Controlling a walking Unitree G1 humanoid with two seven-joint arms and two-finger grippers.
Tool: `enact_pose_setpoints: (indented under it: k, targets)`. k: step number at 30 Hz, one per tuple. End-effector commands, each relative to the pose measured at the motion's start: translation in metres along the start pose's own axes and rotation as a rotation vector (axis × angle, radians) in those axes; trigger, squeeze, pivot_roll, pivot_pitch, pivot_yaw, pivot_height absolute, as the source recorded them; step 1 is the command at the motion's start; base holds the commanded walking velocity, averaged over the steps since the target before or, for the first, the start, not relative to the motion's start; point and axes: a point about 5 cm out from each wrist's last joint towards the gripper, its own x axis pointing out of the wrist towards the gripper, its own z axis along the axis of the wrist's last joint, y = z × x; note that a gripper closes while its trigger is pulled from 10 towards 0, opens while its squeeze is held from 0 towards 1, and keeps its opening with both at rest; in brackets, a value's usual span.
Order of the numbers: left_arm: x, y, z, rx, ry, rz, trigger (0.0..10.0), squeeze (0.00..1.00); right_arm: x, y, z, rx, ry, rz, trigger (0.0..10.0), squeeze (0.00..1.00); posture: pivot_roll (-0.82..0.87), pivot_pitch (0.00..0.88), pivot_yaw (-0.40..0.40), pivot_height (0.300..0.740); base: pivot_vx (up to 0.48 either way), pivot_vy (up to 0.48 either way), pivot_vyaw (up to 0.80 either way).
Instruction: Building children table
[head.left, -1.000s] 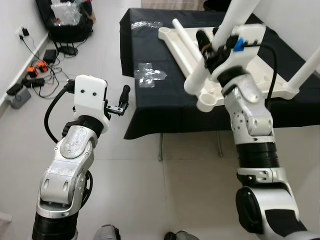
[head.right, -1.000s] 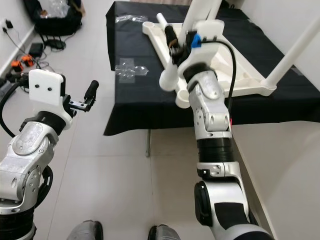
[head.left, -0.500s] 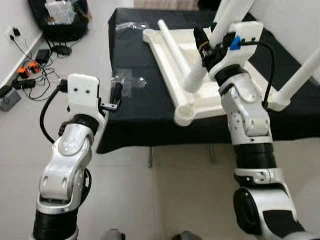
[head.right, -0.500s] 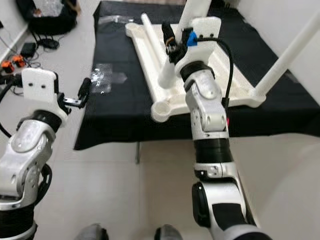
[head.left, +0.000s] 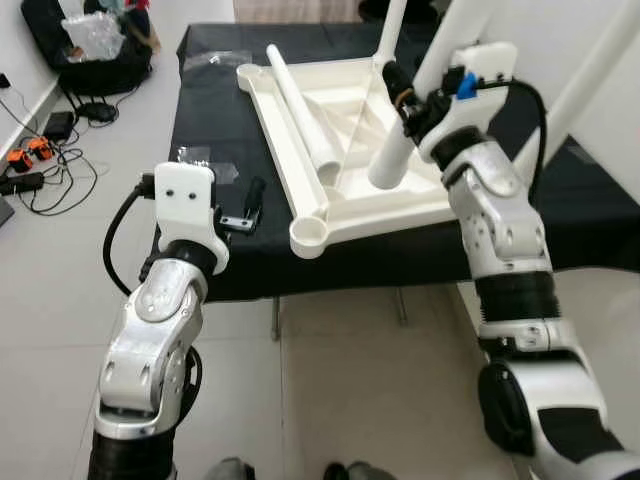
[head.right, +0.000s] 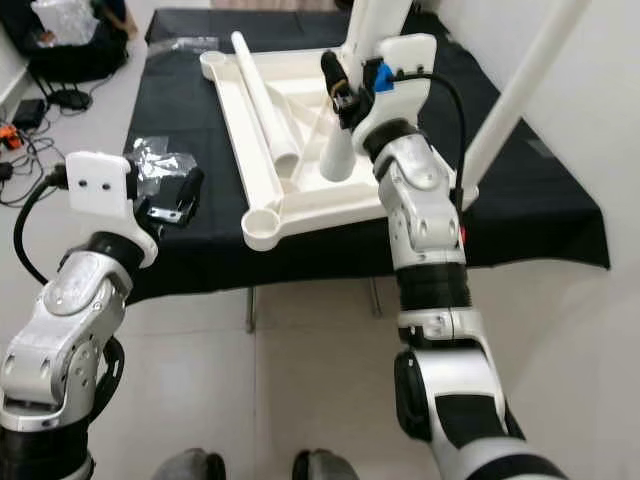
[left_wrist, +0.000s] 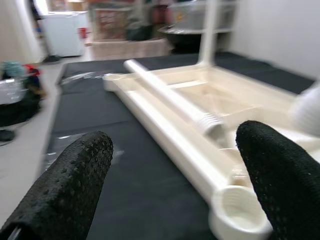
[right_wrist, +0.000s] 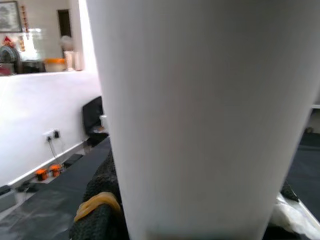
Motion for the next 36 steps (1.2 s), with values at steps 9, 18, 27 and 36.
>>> enact_pose_setpoints:
  k: [9, 18, 27, 36]
  targets:
    - [-0.023, -0.04, -0.015, -0.07, 0.091, -0.236, 10.0, 0.0, 0.033, 0.015, 0.01, 0.06, -0.023, 0.127, 10.0, 0.0, 0.06, 0.168, -0.094, 0.74, 0.0, 0.0, 0.0]
    - [-0.022, -0.039, -0.011, -0.072, 0.078, -0.225, 10.0, 0.0, 0.035, 0.033, 0.009, 0.155, -0.02, 0.287, 10.0, 0.0, 0.06, 0.178, -0.097, 0.74, 0.0, 0.0, 0.0]
    - [-0.032, -0.042, -0.012, -0.084, 0.101, -0.255, 10.0, 0.0, 0.029, 0.027, 0.012, 0.163, 0.041, 0.649, 10.0, 0.0, 0.07, 0.208, -0.104, 0.74, 0.0, 0.0, 0.0]
    - [-0.046, -0.051, -0.013, -0.133, 0.134, -0.324, 10.0, 0.0, 0.025, 0.033, 0.005, 0.12, 0.085, 0.782, 10.0, 0.0, 0.06, 0.225, -0.104, 0.74, 0.0, 0.0, 0.0]
